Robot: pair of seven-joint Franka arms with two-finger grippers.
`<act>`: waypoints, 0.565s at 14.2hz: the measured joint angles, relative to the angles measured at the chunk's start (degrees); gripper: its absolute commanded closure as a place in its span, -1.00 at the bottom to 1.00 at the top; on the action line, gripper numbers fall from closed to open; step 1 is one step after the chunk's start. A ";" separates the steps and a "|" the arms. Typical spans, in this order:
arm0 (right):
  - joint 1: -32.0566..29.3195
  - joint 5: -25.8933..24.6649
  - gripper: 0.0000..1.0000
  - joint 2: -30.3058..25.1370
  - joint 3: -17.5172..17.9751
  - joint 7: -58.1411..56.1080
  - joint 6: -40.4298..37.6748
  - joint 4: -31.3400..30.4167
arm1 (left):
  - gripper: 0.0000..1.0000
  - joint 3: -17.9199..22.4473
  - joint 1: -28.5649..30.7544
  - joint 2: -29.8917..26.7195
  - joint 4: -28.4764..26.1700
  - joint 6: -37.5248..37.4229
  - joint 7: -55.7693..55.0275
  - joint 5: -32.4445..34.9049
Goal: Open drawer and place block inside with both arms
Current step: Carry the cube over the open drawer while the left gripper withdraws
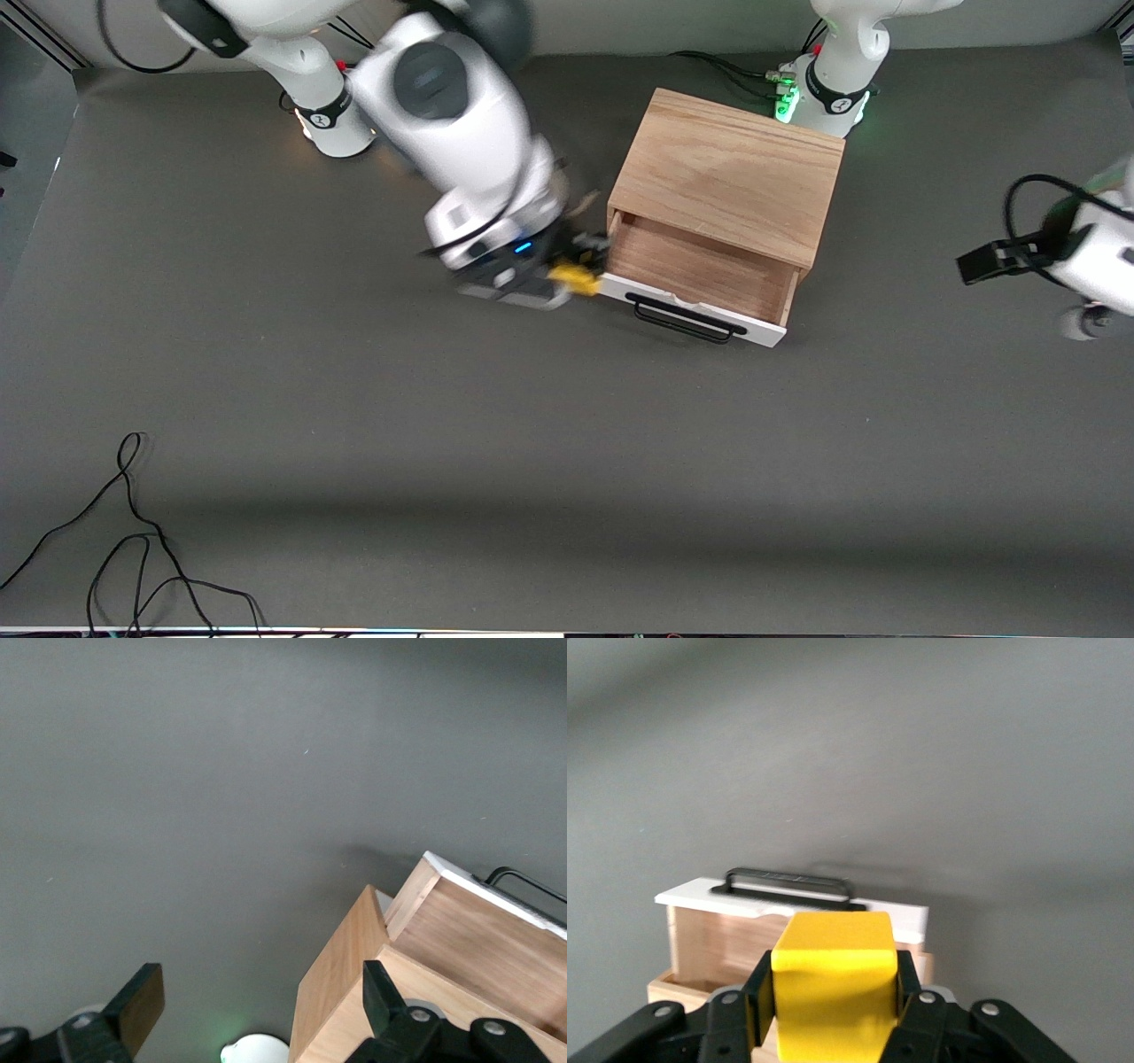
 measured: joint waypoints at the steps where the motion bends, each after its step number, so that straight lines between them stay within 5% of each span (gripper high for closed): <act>1: 2.89 -1.98 0.84 1.40 -0.03 2.00 2.57 -0.13 | -1.00 -0.01 1.53 -1.53 -3.30 3.52 1.03 -1.56; 6: 9.29 -7.56 0.84 9.62 -0.42 4.81 8.29 -0.17 | -1.00 -0.56 2.63 -14.34 -30.05 24.81 2.20 -3.52; 8: 9.44 -7.90 0.84 11.40 -0.42 5.02 8.60 -0.16 | -0.99 -0.57 2.63 -16.93 -34.30 27.71 2.20 -5.03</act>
